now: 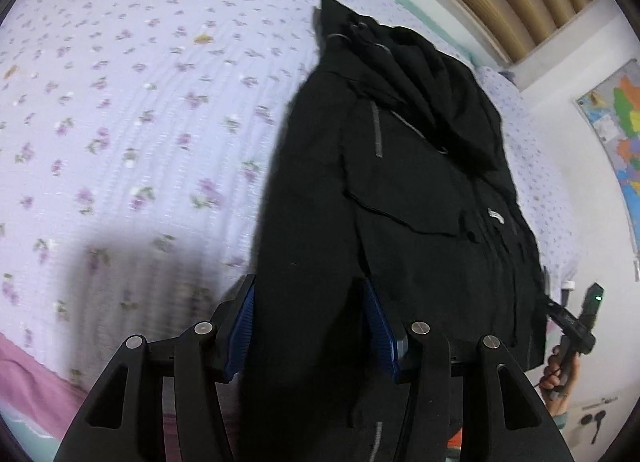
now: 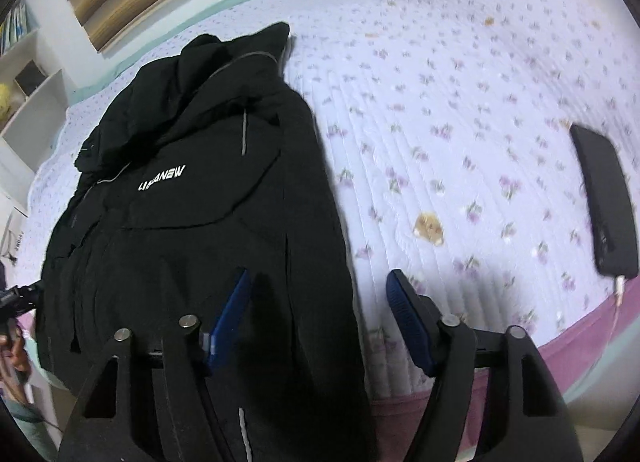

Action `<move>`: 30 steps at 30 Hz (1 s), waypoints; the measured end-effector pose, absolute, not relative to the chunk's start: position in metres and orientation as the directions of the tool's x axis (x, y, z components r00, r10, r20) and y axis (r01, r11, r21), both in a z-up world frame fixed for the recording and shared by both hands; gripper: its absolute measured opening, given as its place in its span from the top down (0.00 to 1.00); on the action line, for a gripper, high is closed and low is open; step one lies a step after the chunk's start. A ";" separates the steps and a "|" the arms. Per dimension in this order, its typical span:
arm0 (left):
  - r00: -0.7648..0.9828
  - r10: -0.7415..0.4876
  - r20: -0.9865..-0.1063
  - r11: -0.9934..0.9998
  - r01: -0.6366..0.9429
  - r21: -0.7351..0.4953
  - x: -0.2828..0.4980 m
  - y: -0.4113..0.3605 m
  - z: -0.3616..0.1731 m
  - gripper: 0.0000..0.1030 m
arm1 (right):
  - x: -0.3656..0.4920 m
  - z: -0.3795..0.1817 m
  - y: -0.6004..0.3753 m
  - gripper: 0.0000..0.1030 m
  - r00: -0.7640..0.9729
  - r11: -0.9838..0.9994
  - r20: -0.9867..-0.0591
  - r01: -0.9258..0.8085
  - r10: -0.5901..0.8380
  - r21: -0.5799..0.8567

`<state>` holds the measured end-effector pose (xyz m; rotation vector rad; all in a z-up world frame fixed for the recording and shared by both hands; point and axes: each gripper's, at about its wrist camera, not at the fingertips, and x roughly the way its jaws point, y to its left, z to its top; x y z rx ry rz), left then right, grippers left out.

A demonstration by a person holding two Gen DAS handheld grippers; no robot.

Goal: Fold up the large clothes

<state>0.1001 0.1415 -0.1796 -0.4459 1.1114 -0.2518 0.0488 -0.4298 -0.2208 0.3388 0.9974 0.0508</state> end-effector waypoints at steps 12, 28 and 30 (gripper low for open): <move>0.411 -0.788 -0.459 0.566 0.187 -0.803 0.098 0.121 -0.147 0.47 | 0.045 -0.210 -0.429 0.59 0.509 0.750 -0.628 -0.056 0.589 0.659; 0.432 -0.558 -0.709 0.814 0.119 -0.568 0.043 0.108 -0.173 0.82 | -0.015 -0.218 -0.380 0.84 0.410 0.960 -0.871 -0.045 0.271 0.277; 0.479 -0.578 -0.661 0.795 0.149 -0.587 0.041 0.116 -0.153 0.86 | -0.018 -0.200 -0.386 0.86 0.449 0.955 -0.846 -0.061 0.286 0.290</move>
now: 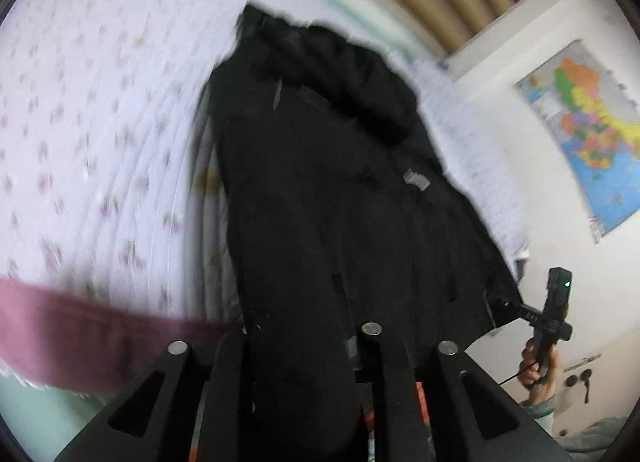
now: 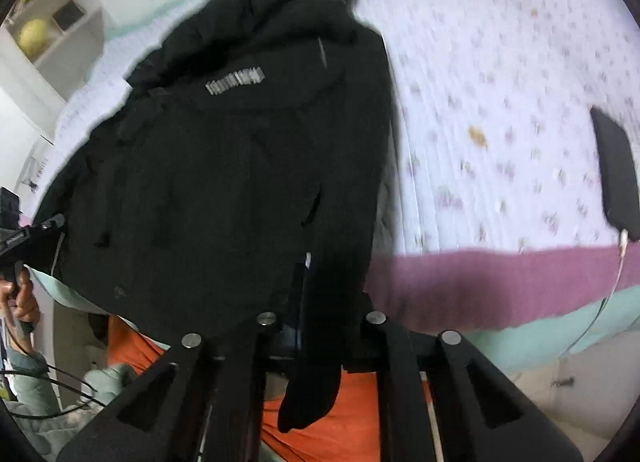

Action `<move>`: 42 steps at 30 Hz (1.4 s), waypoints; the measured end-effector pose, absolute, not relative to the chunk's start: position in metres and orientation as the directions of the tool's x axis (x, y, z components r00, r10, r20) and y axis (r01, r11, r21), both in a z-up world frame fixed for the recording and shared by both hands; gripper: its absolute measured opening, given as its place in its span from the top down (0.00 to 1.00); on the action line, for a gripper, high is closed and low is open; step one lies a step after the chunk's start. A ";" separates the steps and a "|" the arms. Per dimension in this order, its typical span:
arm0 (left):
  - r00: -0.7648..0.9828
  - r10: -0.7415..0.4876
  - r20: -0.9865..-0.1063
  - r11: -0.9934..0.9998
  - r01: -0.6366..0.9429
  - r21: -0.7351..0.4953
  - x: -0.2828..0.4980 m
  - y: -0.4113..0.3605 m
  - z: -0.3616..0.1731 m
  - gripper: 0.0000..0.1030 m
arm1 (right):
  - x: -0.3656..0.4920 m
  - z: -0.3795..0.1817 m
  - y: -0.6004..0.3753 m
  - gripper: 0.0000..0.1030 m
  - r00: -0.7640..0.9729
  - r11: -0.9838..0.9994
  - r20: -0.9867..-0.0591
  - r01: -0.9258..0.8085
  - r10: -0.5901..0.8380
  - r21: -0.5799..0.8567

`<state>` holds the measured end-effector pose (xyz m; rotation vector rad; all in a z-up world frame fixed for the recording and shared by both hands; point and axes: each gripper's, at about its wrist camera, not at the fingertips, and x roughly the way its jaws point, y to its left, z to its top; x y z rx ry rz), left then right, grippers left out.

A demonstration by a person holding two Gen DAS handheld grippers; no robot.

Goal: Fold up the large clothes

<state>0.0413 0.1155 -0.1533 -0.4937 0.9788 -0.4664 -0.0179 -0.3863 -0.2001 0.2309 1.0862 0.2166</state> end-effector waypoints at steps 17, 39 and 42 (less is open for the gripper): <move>0.686 -0.545 -0.483 0.788 0.222 -0.574 0.166 0.118 -0.044 0.85 | 0.100 -0.070 -0.423 0.86 0.710 0.917 -0.622 -0.086 0.330 0.389; 0.678 -0.346 -0.649 0.784 -0.171 -0.597 0.436 0.124 -0.159 0.80 | 0.417 -0.149 -0.427 0.86 0.657 0.890 -0.726 0.186 0.203 0.416; 0.635 -0.333 -0.697 0.820 -0.170 -0.546 0.450 0.114 -0.185 0.80 | 0.438 -0.184 -0.409 0.86 0.597 0.918 -0.786 0.201 0.162 0.341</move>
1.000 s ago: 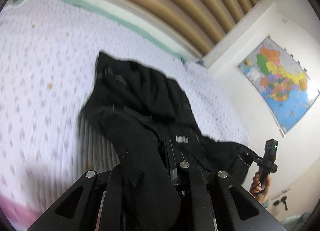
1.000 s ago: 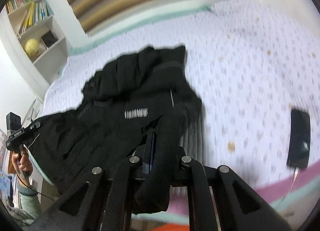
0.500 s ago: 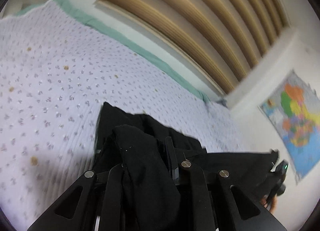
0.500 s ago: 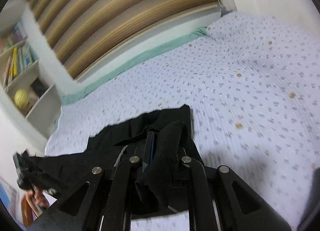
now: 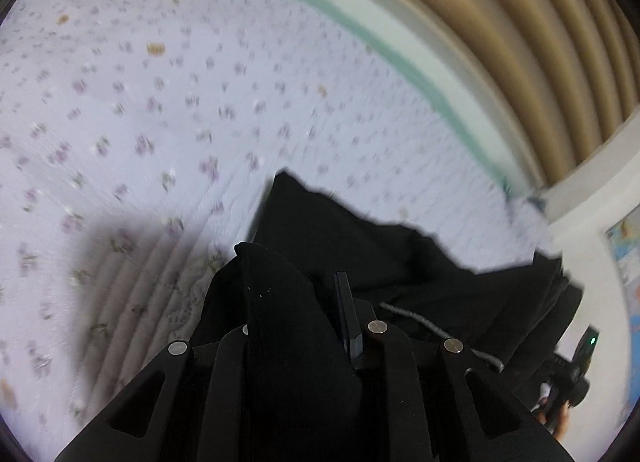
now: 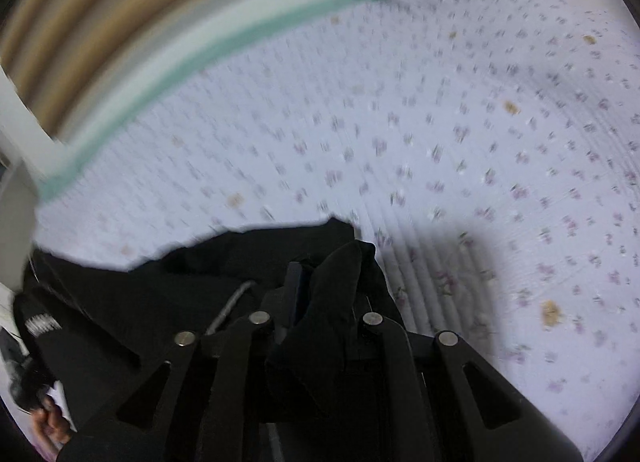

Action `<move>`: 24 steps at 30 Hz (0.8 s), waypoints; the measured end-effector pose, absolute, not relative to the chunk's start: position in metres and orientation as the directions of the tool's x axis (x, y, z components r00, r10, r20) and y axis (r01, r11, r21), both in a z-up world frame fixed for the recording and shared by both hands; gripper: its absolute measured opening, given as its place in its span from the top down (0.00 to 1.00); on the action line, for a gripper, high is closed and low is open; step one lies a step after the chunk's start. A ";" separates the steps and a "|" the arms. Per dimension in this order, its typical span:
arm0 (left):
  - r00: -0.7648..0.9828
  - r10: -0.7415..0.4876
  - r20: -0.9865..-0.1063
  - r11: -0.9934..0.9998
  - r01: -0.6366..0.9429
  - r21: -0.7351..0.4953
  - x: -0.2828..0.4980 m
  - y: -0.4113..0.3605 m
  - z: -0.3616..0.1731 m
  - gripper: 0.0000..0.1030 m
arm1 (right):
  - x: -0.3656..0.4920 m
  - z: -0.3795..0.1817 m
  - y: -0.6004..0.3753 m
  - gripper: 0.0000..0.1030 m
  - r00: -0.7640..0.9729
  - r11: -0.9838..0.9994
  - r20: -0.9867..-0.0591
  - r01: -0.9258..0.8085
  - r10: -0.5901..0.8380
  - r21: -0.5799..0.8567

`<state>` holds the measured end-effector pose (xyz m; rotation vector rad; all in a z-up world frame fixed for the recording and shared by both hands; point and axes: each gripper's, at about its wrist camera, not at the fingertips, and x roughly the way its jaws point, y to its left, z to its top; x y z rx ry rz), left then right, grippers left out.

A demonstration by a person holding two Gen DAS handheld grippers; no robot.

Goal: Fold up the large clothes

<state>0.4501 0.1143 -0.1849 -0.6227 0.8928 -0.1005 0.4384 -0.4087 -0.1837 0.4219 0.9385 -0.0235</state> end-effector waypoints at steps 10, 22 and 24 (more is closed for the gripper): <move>0.616 -0.479 -0.625 0.822 0.066 -0.565 0.427 0.135 -0.154 0.66 | 0.420 -0.181 -0.427 0.64 0.598 0.882 -0.743 0.121 0.301 0.455; 0.750 -0.511 -0.420 0.779 0.197 -0.596 0.359 0.153 -0.062 0.49 | 0.336 -0.092 -0.391 0.18 0.710 0.917 -0.613 -0.121 0.347 0.379; 0.727 -0.502 -0.468 0.823 0.235 -0.517 0.364 0.106 -0.058 0.49 | 0.343 -0.090 -0.345 0.21 0.689 0.928 -0.630 -0.187 0.358 0.322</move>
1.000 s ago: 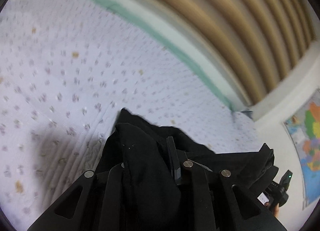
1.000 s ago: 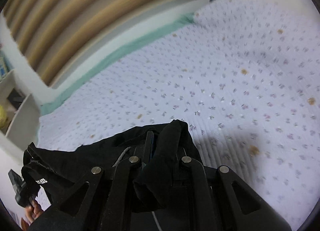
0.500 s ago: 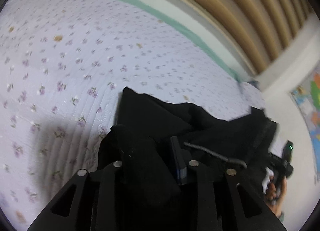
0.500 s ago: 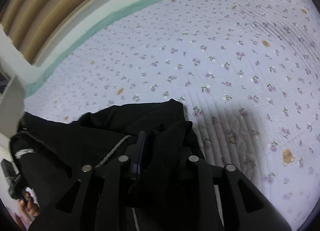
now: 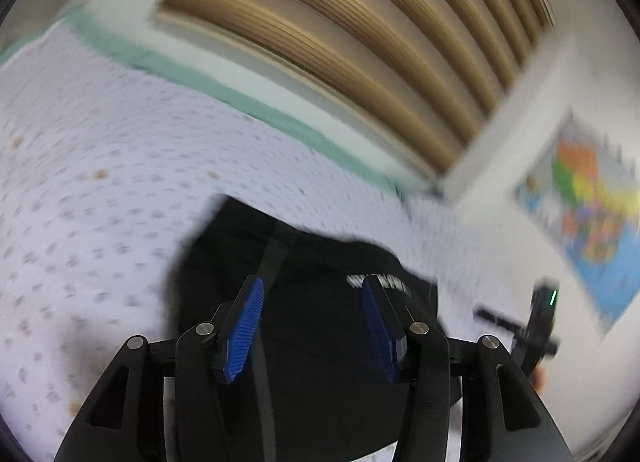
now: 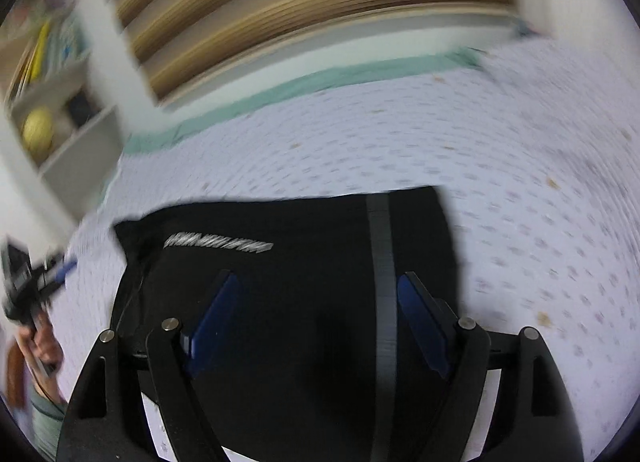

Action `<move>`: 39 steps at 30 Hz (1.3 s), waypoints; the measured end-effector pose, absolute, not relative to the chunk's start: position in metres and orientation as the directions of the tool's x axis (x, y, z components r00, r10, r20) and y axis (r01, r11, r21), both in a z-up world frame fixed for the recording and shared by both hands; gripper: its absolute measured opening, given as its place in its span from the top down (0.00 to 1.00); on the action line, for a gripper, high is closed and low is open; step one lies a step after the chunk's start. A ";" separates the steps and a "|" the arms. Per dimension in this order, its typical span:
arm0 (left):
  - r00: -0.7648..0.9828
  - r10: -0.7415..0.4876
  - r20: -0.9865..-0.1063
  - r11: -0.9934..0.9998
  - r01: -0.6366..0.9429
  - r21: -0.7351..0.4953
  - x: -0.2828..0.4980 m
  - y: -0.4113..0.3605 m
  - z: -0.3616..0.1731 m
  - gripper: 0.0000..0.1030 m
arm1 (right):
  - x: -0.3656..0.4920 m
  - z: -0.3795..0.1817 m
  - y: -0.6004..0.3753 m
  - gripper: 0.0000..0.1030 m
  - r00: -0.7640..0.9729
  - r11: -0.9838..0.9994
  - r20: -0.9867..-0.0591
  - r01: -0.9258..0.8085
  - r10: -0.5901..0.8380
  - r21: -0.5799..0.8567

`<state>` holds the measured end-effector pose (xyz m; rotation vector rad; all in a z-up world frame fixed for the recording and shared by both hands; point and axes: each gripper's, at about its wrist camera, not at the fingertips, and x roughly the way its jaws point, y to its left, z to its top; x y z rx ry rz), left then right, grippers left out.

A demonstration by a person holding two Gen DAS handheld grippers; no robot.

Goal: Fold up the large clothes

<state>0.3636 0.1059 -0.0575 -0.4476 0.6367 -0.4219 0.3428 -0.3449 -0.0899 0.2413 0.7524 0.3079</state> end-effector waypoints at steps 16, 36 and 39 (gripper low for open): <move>0.574 -0.386 -0.722 0.908 0.099 -0.407 0.449 -0.032 -0.142 0.49 | 0.482 -0.207 -0.211 0.50 0.405 0.944 -0.855 -0.209 0.323 0.257; 0.468 -0.320 -0.823 0.947 0.133 -0.293 0.459 -0.045 -0.146 0.63 | 0.381 -0.189 -0.283 0.35 0.458 0.953 -0.855 -0.277 0.243 0.122; 0.523 -0.284 -0.804 0.958 0.124 -0.258 0.468 -0.046 -0.130 0.49 | 0.397 -0.163 -0.298 0.35 0.528 0.962 -0.811 -0.230 0.252 0.150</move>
